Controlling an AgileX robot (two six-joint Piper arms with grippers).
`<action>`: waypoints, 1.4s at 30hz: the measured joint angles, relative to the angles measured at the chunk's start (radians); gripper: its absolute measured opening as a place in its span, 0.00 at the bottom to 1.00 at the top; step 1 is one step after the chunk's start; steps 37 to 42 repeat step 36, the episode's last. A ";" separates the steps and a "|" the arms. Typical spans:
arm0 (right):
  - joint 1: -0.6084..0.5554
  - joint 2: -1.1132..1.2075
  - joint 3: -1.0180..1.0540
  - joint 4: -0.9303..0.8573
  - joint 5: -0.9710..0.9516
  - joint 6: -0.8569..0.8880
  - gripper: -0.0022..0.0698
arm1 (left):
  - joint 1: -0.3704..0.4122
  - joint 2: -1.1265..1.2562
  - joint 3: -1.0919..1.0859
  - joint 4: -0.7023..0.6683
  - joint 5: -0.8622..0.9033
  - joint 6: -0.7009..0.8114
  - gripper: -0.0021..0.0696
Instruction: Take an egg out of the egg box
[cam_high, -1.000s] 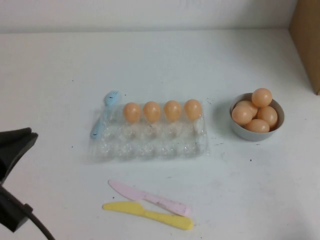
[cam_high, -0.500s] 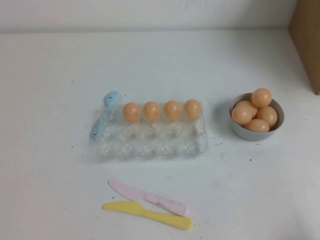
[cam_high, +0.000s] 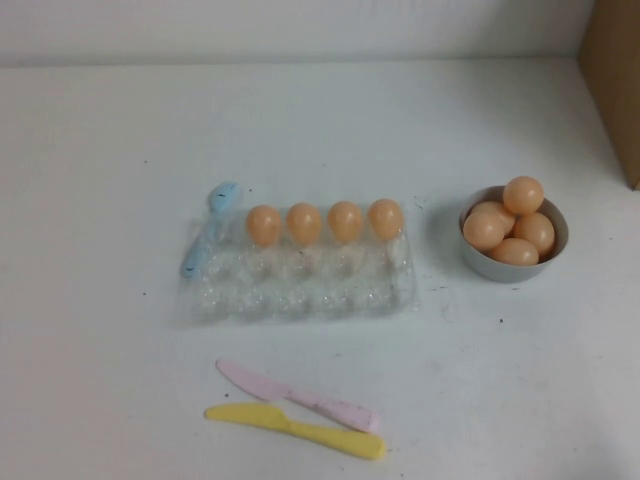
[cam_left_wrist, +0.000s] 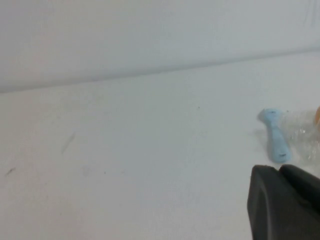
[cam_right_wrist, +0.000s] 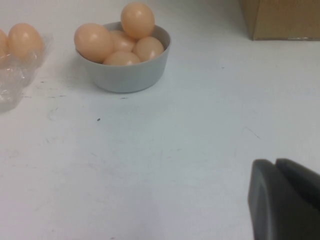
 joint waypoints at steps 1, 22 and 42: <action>0.000 0.000 0.000 0.000 0.000 0.000 0.01 | 0.005 0.000 0.012 -0.002 -0.002 0.000 0.02; 0.000 0.000 0.000 0.000 0.000 0.000 0.01 | 0.149 0.000 0.123 -0.031 0.038 0.053 0.02; 0.000 0.000 0.000 0.000 0.000 0.000 0.01 | 0.136 0.000 0.123 -0.047 0.087 0.055 0.02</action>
